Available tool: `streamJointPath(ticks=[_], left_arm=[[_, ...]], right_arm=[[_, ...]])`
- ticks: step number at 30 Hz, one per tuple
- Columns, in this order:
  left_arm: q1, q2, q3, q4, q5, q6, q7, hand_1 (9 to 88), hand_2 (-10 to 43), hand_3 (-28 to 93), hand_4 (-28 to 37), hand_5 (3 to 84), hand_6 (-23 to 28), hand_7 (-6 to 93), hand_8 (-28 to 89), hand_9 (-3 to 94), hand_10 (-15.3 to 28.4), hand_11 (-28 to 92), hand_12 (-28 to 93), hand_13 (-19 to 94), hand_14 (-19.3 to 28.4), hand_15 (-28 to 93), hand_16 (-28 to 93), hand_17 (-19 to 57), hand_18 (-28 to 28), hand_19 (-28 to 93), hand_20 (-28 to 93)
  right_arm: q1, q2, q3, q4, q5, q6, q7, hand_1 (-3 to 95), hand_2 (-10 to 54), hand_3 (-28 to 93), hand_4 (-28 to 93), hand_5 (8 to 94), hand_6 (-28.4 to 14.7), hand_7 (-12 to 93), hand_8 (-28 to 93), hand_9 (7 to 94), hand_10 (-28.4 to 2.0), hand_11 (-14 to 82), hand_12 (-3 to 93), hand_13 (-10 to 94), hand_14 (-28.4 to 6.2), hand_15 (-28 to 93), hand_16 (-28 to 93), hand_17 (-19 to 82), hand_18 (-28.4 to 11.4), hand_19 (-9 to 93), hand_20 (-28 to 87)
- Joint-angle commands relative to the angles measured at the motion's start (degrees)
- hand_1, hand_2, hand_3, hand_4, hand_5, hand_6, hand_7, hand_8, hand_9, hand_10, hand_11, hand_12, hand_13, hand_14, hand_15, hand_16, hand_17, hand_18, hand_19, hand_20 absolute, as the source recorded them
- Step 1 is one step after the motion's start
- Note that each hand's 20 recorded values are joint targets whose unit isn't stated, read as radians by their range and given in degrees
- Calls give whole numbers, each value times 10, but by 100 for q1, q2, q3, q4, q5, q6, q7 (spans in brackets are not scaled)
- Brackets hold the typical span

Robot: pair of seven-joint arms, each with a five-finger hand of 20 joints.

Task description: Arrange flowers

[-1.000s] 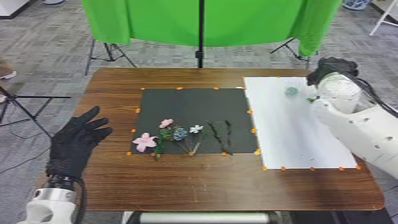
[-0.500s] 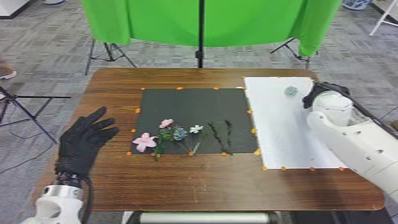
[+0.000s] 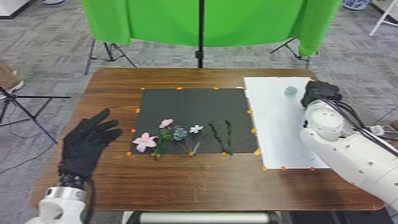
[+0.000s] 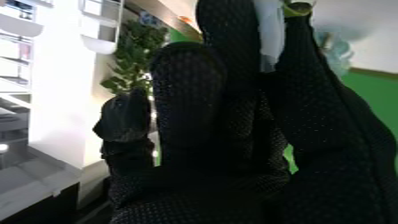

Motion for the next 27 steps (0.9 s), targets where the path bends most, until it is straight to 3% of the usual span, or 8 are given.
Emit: streamJointPath(ticks=[1,5,7,11,15,21,27], left_arm=[[184,-124,-141,-62,39,91,-81,219,88,725,-252,393,111,118,-65,361,221,342,168,277,277,681,-87,-31,268,548,451],[211,-211,-154,-71,123,45,-82,219,88,725,-252,393,111,118,-65,361,221,341,168,278,277,681,-87,-31,268,548,450],[220,-140,-116,-73,59,84,1,218,87,727,-251,393,111,117,-65,361,221,341,168,277,277,682,-87,-31,268,547,450],[209,-130,-102,-80,76,84,48,219,87,727,-252,394,112,117,-65,361,221,342,168,277,278,682,-87,-31,267,547,450],[129,-216,-114,-52,128,54,-45,219,87,727,-251,394,111,117,-65,361,221,343,168,277,278,682,-88,-31,267,548,450],[90,-462,-237,-37,300,-91,-279,219,87,727,-251,395,111,119,-65,361,221,343,168,278,277,682,-88,-31,267,548,449],[128,-467,-246,-46,294,-75,-246,219,86,729,-250,397,113,117,-64,362,222,344,167,284,279,691,-87,-26,266,566,468]], right_arm=[[98,-52,68,-1059,122,693,-657,604,-95,626,-283,887,35,136,-2,937,-44,205,289,797,-26,668,195,346,-206,932,492],[60,-398,-52,-1457,229,590,-1027,600,-95,637,-283,887,33,134,3,937,-48,210,287,797,-27,668,198,347,-207,932,495],[-96,-663,19,-1546,22,427,-1227,594,-95,647,-283,887,31,131,3,937,-48,211,286,797,-28,669,201,347,-208,932,495],[-146,-1131,-259,-1584,-36,223,-1418,586,-95,656,-283,886,32,130,6,937,-50,209,286,791,-31,670,204,345,-207,932,494],[-276,-1457,-279,-1467,-142,35,-1470,574,-95,671,-283,883,32,129,5,937,-50,206,286,785,-32,670,204,340,-206,932,490],[-446,-1694,-156,-1359,-353,-250,-1622,557,-95,687,-283,868,32,132,7,931,-51,181,319,740,-44,697,204,308,-202,931,475],[-599,-1720,-27,-1428,-533,-631,-1615,523,-95,702,-283,828,38,133,-6,887,-53,188,348,674,-59,737,209,278,-199,930,468]])
